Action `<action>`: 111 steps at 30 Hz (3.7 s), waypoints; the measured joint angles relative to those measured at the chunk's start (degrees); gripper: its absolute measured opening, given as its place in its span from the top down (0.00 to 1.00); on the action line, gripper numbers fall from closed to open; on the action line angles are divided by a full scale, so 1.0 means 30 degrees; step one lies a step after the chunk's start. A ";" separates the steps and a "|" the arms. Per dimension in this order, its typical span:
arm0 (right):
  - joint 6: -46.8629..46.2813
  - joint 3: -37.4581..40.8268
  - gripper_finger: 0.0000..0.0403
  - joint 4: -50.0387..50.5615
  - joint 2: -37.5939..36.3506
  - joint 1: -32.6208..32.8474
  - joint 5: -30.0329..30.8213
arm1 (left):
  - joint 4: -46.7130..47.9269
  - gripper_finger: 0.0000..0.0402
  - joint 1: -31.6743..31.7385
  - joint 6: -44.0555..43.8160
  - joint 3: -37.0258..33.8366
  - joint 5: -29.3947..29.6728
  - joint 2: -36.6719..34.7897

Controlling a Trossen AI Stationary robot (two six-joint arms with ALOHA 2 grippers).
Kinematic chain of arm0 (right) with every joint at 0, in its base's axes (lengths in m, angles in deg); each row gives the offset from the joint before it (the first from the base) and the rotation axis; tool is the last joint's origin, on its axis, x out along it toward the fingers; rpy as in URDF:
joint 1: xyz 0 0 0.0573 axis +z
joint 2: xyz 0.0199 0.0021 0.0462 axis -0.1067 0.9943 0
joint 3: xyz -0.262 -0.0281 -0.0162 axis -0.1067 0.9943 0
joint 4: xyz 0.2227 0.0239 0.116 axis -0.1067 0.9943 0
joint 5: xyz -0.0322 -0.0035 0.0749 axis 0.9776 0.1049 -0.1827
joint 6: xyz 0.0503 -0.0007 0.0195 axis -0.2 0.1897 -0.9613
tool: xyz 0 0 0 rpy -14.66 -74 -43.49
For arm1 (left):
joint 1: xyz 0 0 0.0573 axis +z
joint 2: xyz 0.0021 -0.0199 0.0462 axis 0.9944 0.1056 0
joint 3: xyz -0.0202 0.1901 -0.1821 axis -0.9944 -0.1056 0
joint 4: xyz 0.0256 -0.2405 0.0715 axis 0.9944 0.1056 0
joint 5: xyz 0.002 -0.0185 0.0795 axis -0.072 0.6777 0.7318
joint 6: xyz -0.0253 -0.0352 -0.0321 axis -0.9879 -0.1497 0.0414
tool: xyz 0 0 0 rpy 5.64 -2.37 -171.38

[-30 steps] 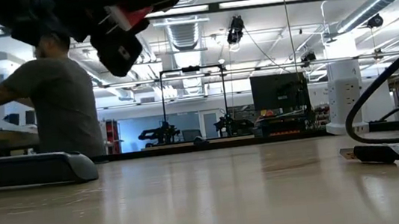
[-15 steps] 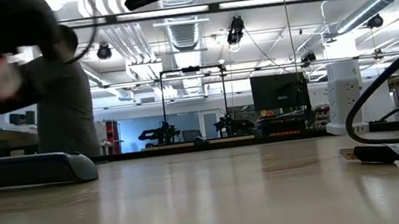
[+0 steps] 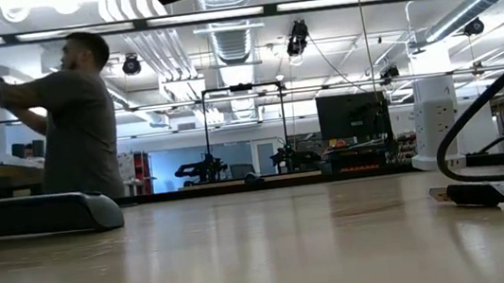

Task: Insert USB
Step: Insert the white charger cable into the red charger adapter

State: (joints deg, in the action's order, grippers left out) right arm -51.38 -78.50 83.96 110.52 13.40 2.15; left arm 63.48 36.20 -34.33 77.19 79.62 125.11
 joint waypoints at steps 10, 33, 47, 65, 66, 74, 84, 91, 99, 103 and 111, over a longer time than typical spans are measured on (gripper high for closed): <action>-0.0812 -0.0015 0.45 -0.0045 0.0000 0.1042 0.0981 | 0.1527 0.66 0.0510 0.5171 0.3825 0.3709 0.5270; -0.6939 0.0000 0.47 0.2878 -0.0022 0.3364 0.3645 | -0.7212 0.67 0.7943 1.8956 0.6316 0.9967 0.7249; -0.9608 0.0506 0.47 0.3276 -0.0003 0.4956 0.4159 | 0.6098 0.67 0.1244 0.4044 0.8262 0.5176 0.5619; -0.7597 0.1573 0.47 0.0527 0.0015 0.4728 0.4714 | 0.0390 0.66 0.1885 0.4732 0.7132 1.1625 0.8254; -0.7581 0.1706 0.47 0.0549 0.0015 0.4661 0.4712 | -0.0866 0.66 0.2362 0.5982 0.7018 1.1649 0.8356; -0.8079 0.3024 0.47 0.0614 0.0015 0.4478 0.4610 | -0.5425 0.66 0.5666 1.1817 0.6952 1.3620 0.8613; -0.5245 0.4546 0.48 -0.0135 0.0015 0.3741 0.3189 | -0.1667 0.67 0.6821 1.3540 0.6927 1.4811 0.7398; -0.2527 0.4401 0.52 -0.1143 0.0264 0.1625 -0.1598 | 0.1204 0.67 0.6347 1.0623 0.5494 1.4995 0.4218; 0.1702 0.4180 0.55 -0.2727 0.1346 -0.0027 -0.6283 | -0.3643 0.67 0.6161 0.9279 0.0770 1.4562 0.0189; 0.4302 0.3382 0.55 -0.2723 0.2445 -0.0520 -0.7267 | -0.8829 0.67 0.6255 1.0426 -0.1560 1.3946 -0.0546; 0.7536 0.1526 0.55 -0.1331 0.5245 -0.1025 -0.9430 | -1.1751 0.67 0.7176 1.2276 -0.2738 1.3420 -0.1425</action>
State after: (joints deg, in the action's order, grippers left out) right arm -28.77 -73.93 79.97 126.26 10.33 -26.14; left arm 28.22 57.73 2.50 68.98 119.88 120.84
